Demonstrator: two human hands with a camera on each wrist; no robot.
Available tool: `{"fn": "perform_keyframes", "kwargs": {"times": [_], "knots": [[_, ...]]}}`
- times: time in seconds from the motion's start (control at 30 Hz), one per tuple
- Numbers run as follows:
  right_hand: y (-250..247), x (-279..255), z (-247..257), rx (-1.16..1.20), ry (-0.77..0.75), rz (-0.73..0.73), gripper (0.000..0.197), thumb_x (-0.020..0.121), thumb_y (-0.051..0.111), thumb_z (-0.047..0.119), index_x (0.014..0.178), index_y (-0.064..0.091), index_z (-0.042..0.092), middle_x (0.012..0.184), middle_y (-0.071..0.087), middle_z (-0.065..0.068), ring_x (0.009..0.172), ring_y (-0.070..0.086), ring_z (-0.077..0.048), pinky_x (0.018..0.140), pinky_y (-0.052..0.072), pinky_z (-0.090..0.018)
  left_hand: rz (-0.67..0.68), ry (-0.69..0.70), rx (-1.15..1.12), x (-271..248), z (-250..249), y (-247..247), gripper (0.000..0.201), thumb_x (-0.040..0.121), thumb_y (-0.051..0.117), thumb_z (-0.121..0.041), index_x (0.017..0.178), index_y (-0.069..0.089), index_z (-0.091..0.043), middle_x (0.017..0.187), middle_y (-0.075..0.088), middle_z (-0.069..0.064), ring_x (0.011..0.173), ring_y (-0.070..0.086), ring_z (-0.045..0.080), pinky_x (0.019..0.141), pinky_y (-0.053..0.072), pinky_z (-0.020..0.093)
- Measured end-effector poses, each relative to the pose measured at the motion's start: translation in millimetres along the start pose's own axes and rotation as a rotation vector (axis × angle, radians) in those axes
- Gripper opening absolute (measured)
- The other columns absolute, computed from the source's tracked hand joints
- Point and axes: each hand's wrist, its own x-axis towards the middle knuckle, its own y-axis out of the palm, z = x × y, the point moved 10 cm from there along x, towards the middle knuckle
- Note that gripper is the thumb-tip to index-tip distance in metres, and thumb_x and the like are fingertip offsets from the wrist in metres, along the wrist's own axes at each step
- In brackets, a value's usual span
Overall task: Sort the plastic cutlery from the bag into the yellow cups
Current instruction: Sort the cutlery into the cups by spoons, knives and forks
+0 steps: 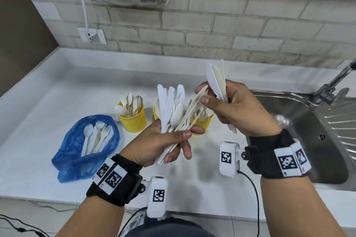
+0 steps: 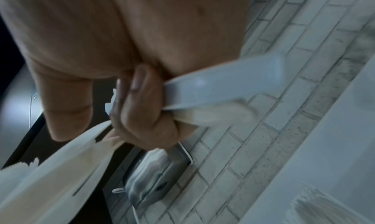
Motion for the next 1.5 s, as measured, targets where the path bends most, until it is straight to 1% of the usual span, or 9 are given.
{"fn": "perform_keyframes", "kwargs": {"times": [0.37,0.57,0.8,0.9,1.0,1.17,1.23,1.4,1.5], "knots": [[-3.0,3.4,-14.7,0.248,0.036,-0.101,0.034,0.09,0.069,0.019,0.095,0.055,-0.012,0.054,0.033,0.002,0.044,0.02,-0.013,0.043,0.022,-0.019,0.023,0.011,-0.028,4.8,0.0,-1.6,0.029,0.093,0.066,-0.022,0.115,0.074,-0.006,0.066,0.067,0.018,0.032,0.036,0.012,0.041,0.03,0.023],[-7.9,4.3,-12.5,0.447,0.046,-0.226,0.016,0.095,0.064,0.015,0.084,0.052,0.015,0.067,0.025,-0.009,0.048,0.014,-0.016,0.041,0.019,-0.02,0.023,0.04,0.006,6.0,-3.0,-2.1,0.032,0.091,0.067,-0.027,0.115,0.074,-0.008,0.063,0.064,0.015,0.033,0.036,0.012,0.041,0.031,0.021],[-40.0,-1.1,-47.6,0.955,0.175,-0.598,0.021,0.109,0.044,0.014,0.088,0.047,0.012,0.078,0.053,-0.008,0.049,0.044,-0.015,0.041,0.037,-0.023,-0.079,0.127,0.223,1.4,-16.3,-9.1,0.027,0.098,0.061,-0.024,0.121,0.072,-0.017,0.062,0.06,0.009,0.042,0.038,0.016,0.046,0.034,0.023],[-35.3,-1.9,-55.8,1.1,0.193,-0.603,0.022,0.112,0.039,0.019,0.097,0.052,0.009,0.089,0.069,-0.015,0.072,0.07,-0.025,0.064,0.062,-0.032,-0.136,0.162,0.339,-1.3,-23.7,-11.4,0.023,0.101,0.063,-0.024,0.122,0.072,-0.023,0.062,0.06,0.006,0.045,0.04,0.016,0.048,0.038,0.021],[-21.6,2.0,-53.5,1.171,0.186,-0.515,0.037,0.113,0.033,0.026,0.114,0.056,-0.003,0.097,0.075,-0.017,0.097,0.075,-0.039,0.089,0.06,-0.053,-0.249,0.189,0.461,-3.2,-24.9,-22.4,0.02,0.1,0.066,-0.027,0.117,0.074,-0.032,0.062,0.062,0.002,0.05,0.045,0.019,0.054,0.044,0.027],[-19.5,-1.9,-41.6,1.172,0.114,-0.591,0.046,0.113,0.032,0.034,0.125,0.054,-0.005,0.093,0.07,-0.016,0.074,0.074,-0.03,0.072,0.064,-0.046,-0.452,0.192,0.603,-10.2,-23.0,-44.5,0.033,0.094,0.071,-0.04,0.098,0.077,-0.008,0.063,0.067,0.001,0.051,0.053,0.008,0.061,0.048,0.031],[-25.1,-4.2,-30.2,1.097,0.027,-0.651,0.038,0.113,0.031,0.035,0.136,0.043,0.008,0.091,0.069,-0.017,0.065,0.069,-0.031,0.068,0.061,-0.043,-0.488,0.19,0.606,-12.5,-24.8,-48.7,0.034,0.093,0.072,-0.041,0.097,0.077,-0.008,0.062,0.067,0.002,0.051,0.054,0.007,0.06,0.048,0.029],[-28.4,-8.0,6.5,0.749,-0.127,-0.703,0.015,0.113,0.036,0.037,0.111,0.042,0.023,0.069,0.041,-0.002,0.047,0.03,-0.014,0.043,0.029,-0.021,-0.558,0.202,0.656,-20.1,-34.5,-55.1,0.031,0.089,0.077,-0.035,0.067,0.068,-0.015,0.059,0.066,0.002,0.053,0.061,0.015,0.055,0.044,0.021],[-13.4,-0.9,22.0,0.641,-0.155,-0.596,0.018,0.11,0.042,0.037,0.099,0.043,0.023,0.067,0.027,-0.001,0.045,0.022,-0.01,0.041,0.021,-0.016,-0.527,0.253,0.692,-22.1,-40.0,-57.0,0.031,0.089,0.078,-0.025,0.064,0.064,-0.037,0.062,0.065,-0.002,0.056,0.058,0.02,0.055,0.042,0.025]]}}
